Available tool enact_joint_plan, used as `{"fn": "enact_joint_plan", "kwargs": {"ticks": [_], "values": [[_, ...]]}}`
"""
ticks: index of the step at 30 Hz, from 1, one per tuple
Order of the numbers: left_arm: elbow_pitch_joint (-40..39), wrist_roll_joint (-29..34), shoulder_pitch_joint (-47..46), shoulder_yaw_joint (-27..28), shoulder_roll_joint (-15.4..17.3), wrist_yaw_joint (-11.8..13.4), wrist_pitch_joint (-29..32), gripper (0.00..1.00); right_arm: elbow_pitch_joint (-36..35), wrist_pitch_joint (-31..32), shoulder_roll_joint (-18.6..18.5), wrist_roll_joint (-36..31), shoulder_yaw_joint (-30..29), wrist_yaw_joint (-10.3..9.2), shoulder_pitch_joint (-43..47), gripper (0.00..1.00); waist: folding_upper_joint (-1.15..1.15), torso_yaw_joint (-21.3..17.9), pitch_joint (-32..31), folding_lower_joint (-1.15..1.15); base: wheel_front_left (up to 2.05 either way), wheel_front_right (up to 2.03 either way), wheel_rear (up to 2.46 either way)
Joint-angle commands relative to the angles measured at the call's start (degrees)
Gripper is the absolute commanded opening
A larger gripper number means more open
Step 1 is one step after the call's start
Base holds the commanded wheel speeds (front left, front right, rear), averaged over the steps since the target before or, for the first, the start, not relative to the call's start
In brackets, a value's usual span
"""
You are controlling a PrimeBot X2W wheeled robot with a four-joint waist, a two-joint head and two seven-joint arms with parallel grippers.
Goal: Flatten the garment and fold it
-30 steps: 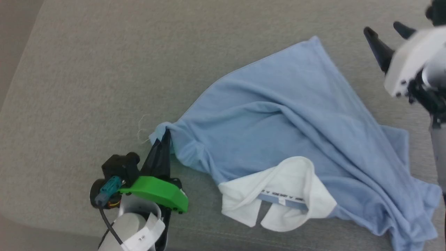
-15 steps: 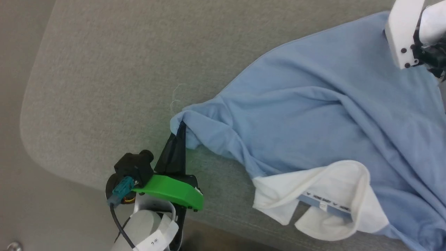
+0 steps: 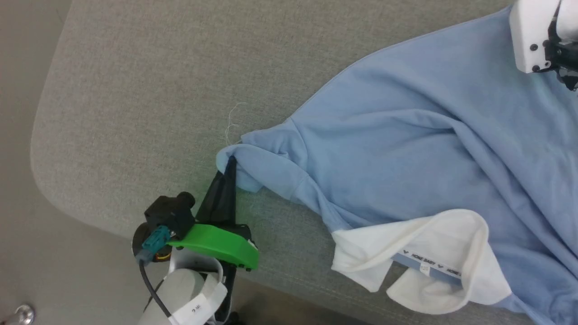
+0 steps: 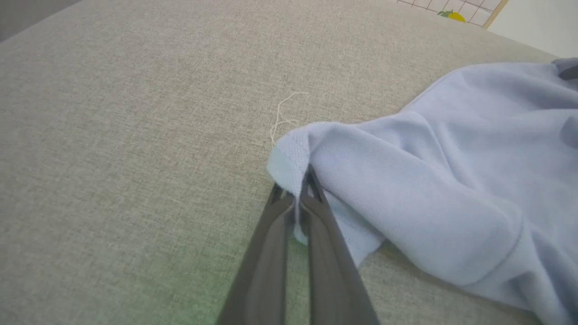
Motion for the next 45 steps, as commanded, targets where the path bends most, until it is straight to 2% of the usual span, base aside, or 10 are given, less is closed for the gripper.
{"fn": "enact_joint_plan", "kwargs": {"ticks": [1,4,10,19,22,23,29,34,38,45], "values": [[0.08,-0.02,-0.89,0.41,0.73,0.08,-0.08,0.00,-0.01,-2.30,0.49,0.31,-1.43,-0.09,1.41,0.00,0.00,-2.73,-3.35,-0.01,0.00,0.00,0.00],[0.35,-0.08,-0.44,0.95,1.80,0.38,0.53,0.00,-1.34,-7.17,2.08,2.66,-4.41,-0.09,2.71,0.00,0.00,-5.10,-6.92,-0.01,0.00,0.00,0.00],[0.72,-0.36,1.69,1.79,4.20,1.11,2.57,0.00,-8.71,-13.50,0.97,9.58,-8.27,-0.09,11.90,0.00,0.00,-11.01,-15.87,-0.01,0.00,0.00,0.00],[0.03,-1.72,6.58,2.17,5.93,2.30,5.46,0.00,-23.56,-10.69,1.03,17.55,-14.19,-0.09,38.23,0.00,0.00,-17.29,-24.76,-0.01,0.00,0.00,0.00],[0.02,-2.35,7.73,2.07,5.94,2.36,5.94,0.00,-28.09,-10.04,3.55,18.63,-17.10,-0.09,47.06,0.00,0.00,-18.33,-26.32,-0.01,0.00,0.00,0.00],[0.12,-2.95,8.57,1.86,5.86,1.99,6.04,0.00,-30.44,-9.94,5.58,18.79,-18.28,-0.09,51.95,0.00,0.00,-18.83,-27.25,-0.01,0.00,0.00,0.00],[1.07,-5.35,10.79,2.05,4.95,1.28,5.54,0.00,-33.26,-9.70,11.91,19.63,-20.56,-0.09,61.36,0.00,0.00,-19.59,-28.90,-0.01,0.00,0.00,0.00],[1.26,-10.46,8.94,3.80,3.52,-2.19,4.73,0.00,-35.51,-9.47,11.26,19.59,-20.47,-0.09,59.87,0.00,0.00,-19.62,-29.46,-0.01,0.00,0.00,0.00],[1.73,-9.71,0.83,4.06,6.66,-5.17,6.81,0.00,-36.60,-7.85,6.88,20.08,-21.01,-0.09,51.88,0.00,0.00,-19.48,-29.68,-0.01,0.00,0.00,0.00],[4.56,-6.47,-23.41,4.01,11.65,-9.83,12.49,0.00,-35.37,-1.75,-2.38,22.50,-20.71,-0.09,32.27,0.00,0.00,-19.54,-30.32,-0.01,0.00,0.00,0.00]]}}
